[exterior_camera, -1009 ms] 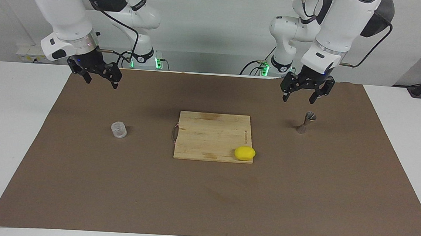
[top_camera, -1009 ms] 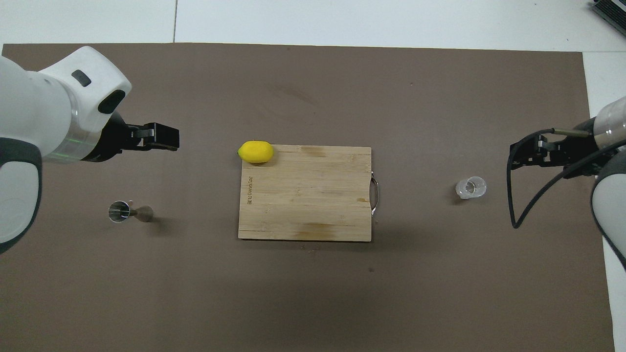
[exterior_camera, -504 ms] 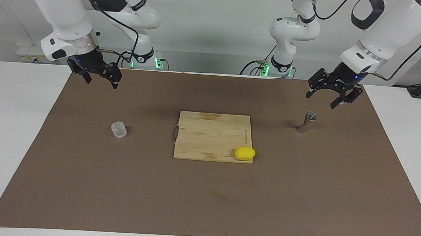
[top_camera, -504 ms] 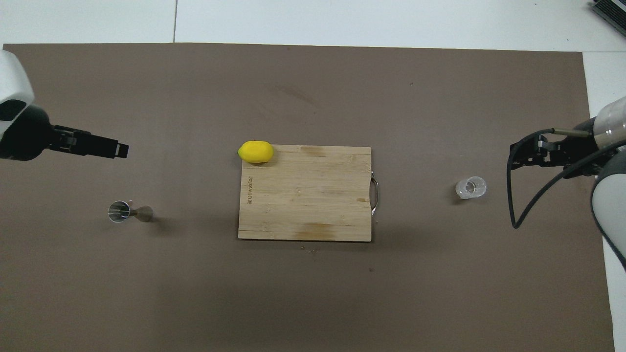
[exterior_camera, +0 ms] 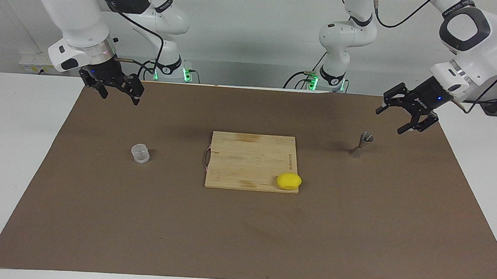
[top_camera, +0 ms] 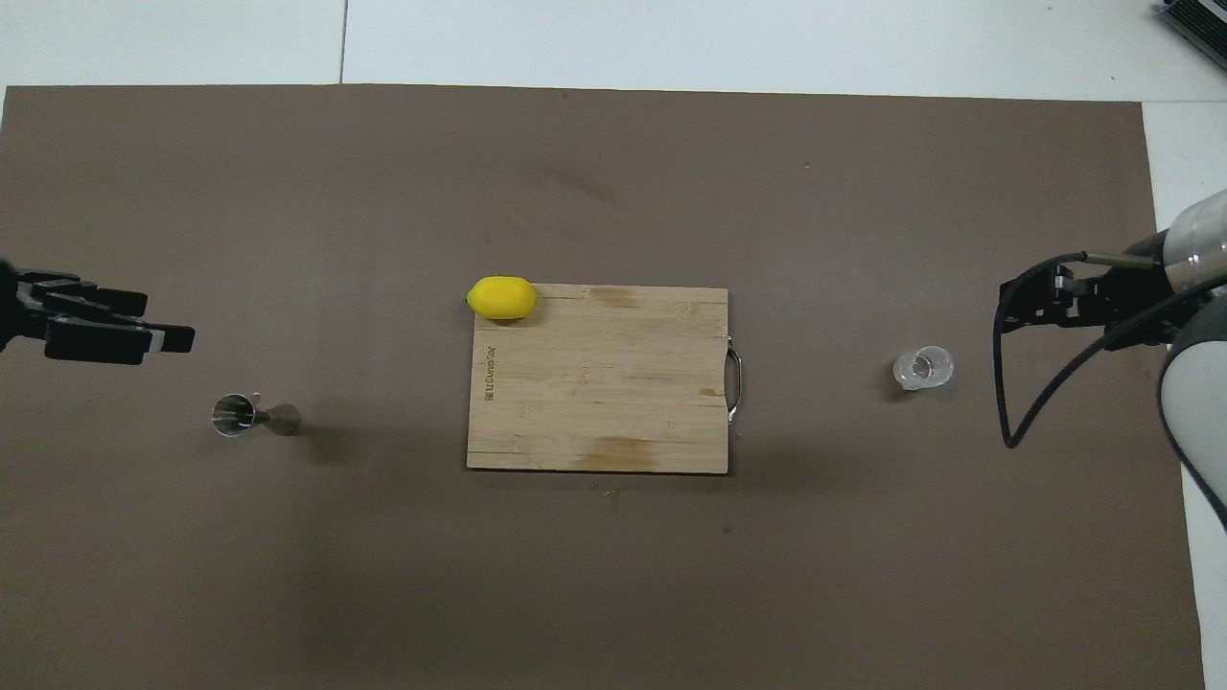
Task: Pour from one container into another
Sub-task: 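Move the left gripper forward toward the small metal cup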
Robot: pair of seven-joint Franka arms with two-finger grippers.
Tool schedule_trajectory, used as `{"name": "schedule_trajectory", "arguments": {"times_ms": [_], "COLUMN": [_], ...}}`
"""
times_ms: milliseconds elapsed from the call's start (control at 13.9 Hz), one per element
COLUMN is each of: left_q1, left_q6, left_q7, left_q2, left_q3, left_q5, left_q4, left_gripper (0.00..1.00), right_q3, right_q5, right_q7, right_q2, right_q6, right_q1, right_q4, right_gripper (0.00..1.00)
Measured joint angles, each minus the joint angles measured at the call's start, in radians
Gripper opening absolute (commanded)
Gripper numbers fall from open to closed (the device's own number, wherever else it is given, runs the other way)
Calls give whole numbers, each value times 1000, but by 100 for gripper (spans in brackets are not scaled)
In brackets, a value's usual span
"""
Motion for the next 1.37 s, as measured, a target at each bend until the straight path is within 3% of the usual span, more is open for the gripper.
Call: {"name": "schedule_trajectory", "arguments": {"times_ms": [504,793,1081,1369], "left_q1": [128,194,316,389], "left_q6": [-7,-96,-255,-274], "left_q7": [460,725,956,1161], "left_q2": [60,116,165,242], "left_q3": [0,-1,0,0], "left_q5": [-218,-334,-372,-410], "left_q4": [-119,-139,-140,-140], "left_gripper": [100,100,100,100], "right_q3": [0,0,0,0], "right_q5": [0,0,0,0], "right_q7": [0,0,0,0], "right_q2": [0,0,0,0], "right_q6": [0,0,0,0], "right_q1": [0,0,0,0], "right_q4": [0,0,0,0], "right_gripper": [100,100,100,100]}}
